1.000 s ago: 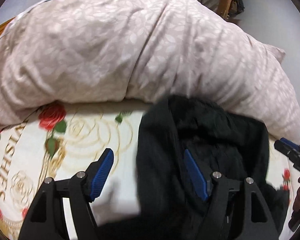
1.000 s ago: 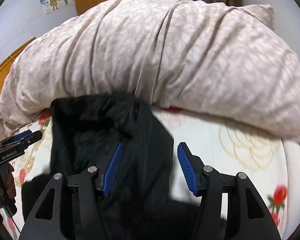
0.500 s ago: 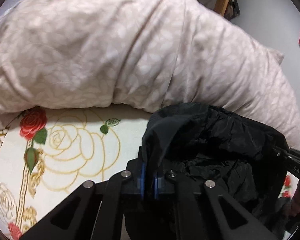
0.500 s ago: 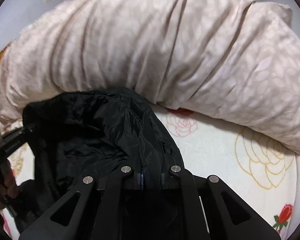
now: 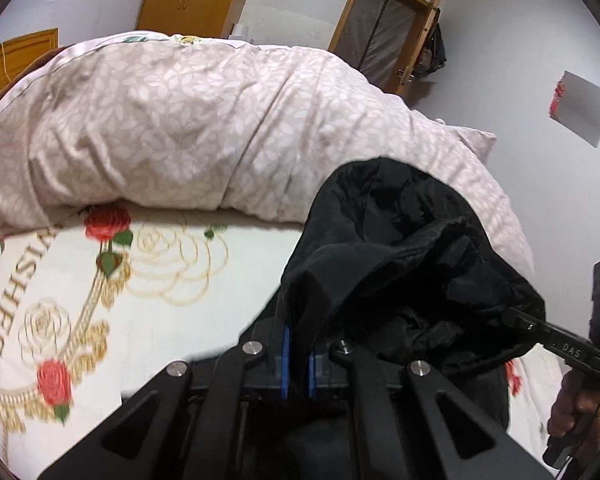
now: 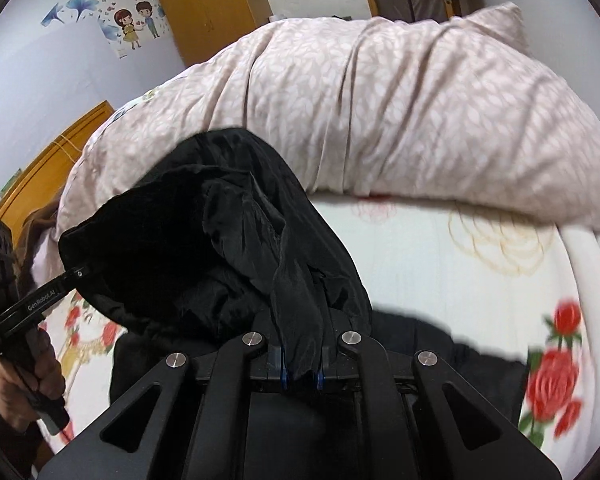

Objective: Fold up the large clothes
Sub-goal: 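Fold the hem up over toward the collar with both tools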

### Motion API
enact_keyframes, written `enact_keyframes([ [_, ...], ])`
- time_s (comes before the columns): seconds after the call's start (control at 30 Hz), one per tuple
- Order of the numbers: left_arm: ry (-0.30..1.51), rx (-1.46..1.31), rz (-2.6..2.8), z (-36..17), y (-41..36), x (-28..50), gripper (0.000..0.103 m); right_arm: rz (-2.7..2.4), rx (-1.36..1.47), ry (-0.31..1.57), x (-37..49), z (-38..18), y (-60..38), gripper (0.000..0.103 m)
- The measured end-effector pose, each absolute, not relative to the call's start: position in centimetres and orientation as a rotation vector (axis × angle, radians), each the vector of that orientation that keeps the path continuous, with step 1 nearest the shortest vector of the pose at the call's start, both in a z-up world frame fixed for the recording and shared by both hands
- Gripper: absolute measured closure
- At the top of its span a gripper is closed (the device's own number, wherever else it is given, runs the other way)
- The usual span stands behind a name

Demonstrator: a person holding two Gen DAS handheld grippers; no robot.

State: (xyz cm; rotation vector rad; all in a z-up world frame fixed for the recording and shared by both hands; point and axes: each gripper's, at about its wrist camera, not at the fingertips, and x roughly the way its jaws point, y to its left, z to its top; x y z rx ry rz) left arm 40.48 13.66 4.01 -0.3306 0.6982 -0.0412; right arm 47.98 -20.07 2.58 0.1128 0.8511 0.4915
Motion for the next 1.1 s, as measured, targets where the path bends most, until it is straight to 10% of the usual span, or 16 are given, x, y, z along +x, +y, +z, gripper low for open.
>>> enact_keyframes([
  [0.2, 0.727, -0.337, -0.048, 2.1, 12.0, 34.2, 0.095, 0.508, 0.135, 0.921, 42.3, -0.4, -21.3, 0.093],
  [0.57, 0.832, -0.376, 0.002, -1.6, 12.3, 25.9, 0.052, 0.487, 0.162, 1.011, 36.6, -2.8, -24.3, 0.068],
  [1.1, 0.765, -0.357, -0.044, -0.1, 11.0, 28.9, 0.045, 0.543, 0.107, 0.956, 38.0, -0.3, -18.7, 0.068],
])
